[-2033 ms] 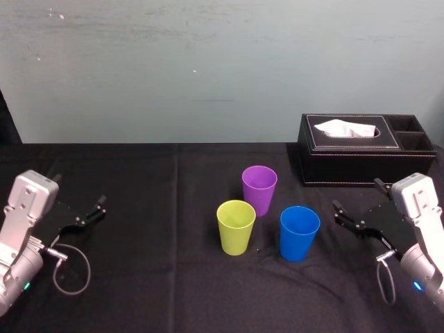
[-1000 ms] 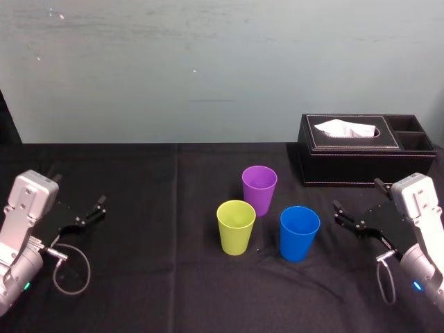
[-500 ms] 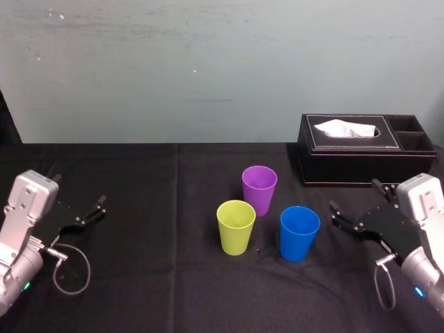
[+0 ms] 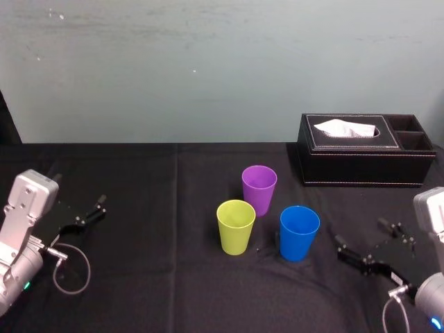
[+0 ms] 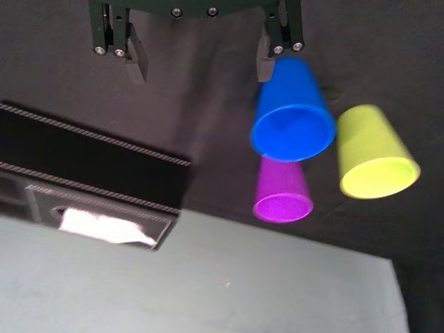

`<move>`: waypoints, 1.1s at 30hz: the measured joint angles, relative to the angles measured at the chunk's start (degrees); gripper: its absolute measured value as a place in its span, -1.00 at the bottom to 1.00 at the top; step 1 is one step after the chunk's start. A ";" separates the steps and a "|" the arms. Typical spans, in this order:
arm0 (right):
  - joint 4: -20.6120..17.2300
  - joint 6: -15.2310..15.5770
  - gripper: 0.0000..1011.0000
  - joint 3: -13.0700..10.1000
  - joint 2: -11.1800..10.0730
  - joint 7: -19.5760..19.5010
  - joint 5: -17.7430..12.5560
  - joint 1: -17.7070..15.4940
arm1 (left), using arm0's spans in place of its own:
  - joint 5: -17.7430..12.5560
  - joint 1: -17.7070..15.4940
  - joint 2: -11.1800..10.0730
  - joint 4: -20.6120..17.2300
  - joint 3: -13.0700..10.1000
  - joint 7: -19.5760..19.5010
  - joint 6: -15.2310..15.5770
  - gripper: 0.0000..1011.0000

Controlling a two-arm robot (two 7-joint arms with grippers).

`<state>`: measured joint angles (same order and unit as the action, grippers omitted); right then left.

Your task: Stack the three plastic cups sequentially using one hand.

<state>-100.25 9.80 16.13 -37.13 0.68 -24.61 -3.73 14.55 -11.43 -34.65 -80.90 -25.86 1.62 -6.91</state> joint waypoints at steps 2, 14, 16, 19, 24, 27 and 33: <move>-1.24 1.66 0.98 -0.08 -0.30 1.30 -0.73 -0.70 | 0.00 0.00 0.00 0.00 0.00 0.00 0.00 0.98; -1.93 7.19 0.98 1.01 2.20 6.30 -3.36 0.50 | 0.00 0.00 0.00 0.00 0.00 0.00 0.00 0.98; -1.67 8.00 0.98 1.41 2.69 6.78 -3.18 1.13 | 0.00 0.00 0.00 0.00 0.00 0.00 0.00 0.98; -1.22 8.64 0.98 1.95 3.25 7.23 -2.36 1.99 | 0.00 0.00 0.00 0.00 0.00 0.00 0.00 0.98; -0.27 9.26 0.98 2.61 4.38 7.75 -1.18 3.24 | 0.00 0.00 0.00 0.00 0.00 0.00 0.00 0.98; 0.71 9.38 0.98 3.15 5.43 8.07 -0.19 4.18 | 0.00 0.00 0.00 0.00 0.00 0.00 0.00 0.98; 1.89 9.56 0.98 3.55 6.98 8.26 1.06 5.13 | 0.00 0.00 0.00 0.00 0.00 0.00 0.00 0.98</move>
<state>-98.36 19.36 19.69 -30.15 8.93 -23.55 1.40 14.55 -11.43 -34.65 -80.90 -25.86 1.62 -6.91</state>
